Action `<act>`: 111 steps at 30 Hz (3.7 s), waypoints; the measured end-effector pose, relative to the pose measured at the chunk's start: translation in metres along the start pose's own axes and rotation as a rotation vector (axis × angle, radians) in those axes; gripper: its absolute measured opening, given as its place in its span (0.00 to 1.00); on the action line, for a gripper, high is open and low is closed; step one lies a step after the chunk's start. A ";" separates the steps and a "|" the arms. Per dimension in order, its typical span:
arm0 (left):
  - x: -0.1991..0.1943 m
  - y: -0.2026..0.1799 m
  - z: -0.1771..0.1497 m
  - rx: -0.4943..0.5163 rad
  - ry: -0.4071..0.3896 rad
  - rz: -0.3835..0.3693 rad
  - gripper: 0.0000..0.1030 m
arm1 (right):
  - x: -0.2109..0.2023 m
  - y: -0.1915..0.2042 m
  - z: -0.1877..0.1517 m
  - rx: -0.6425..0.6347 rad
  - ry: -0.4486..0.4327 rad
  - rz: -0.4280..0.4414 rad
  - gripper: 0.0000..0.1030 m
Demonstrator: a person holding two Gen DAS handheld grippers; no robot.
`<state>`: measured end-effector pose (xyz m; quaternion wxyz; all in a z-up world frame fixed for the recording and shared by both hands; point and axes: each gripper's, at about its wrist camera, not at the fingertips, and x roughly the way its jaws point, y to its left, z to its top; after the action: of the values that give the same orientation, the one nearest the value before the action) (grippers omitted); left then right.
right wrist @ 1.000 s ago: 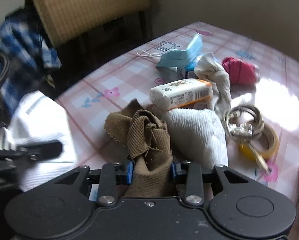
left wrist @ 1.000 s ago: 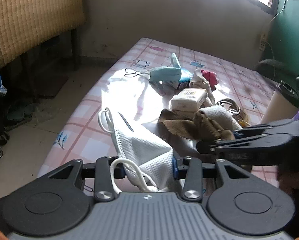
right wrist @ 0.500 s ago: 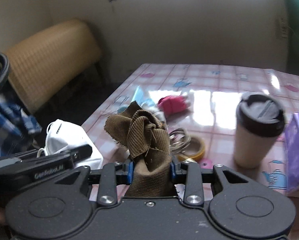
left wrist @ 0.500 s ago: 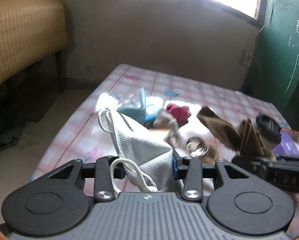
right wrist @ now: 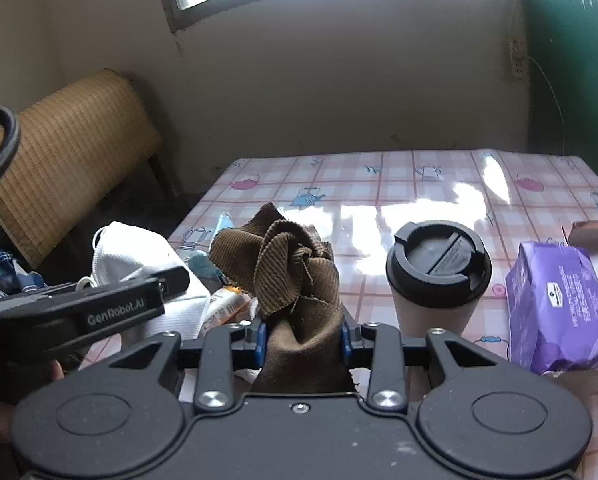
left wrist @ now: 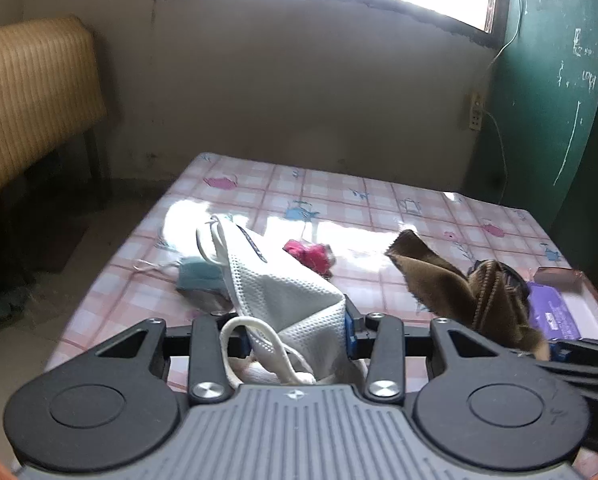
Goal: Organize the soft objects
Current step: 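Carry the white mask and brown cloth in both tools toward the cardboard box lid, then open the right tool over the box dropping the cloth while the left tool releases the mask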
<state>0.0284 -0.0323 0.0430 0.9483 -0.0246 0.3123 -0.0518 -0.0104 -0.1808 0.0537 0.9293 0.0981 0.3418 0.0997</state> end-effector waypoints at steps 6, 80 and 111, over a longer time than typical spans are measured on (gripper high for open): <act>0.009 -0.009 0.007 0.004 0.008 0.010 0.40 | 0.003 -0.007 0.009 -0.007 -0.011 -0.042 0.39; 0.034 -0.207 0.015 0.311 -0.008 -0.252 0.41 | -0.052 -0.194 0.038 0.196 -0.075 -0.335 0.39; 0.083 -0.315 -0.010 0.371 -0.007 -0.498 0.77 | -0.036 -0.365 0.048 0.246 0.057 -0.471 0.72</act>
<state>0.0626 -0.3544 0.0108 0.8958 0.0731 0.2786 -0.3385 0.0373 -0.5458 0.0207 0.8980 0.1255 0.3907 -0.1589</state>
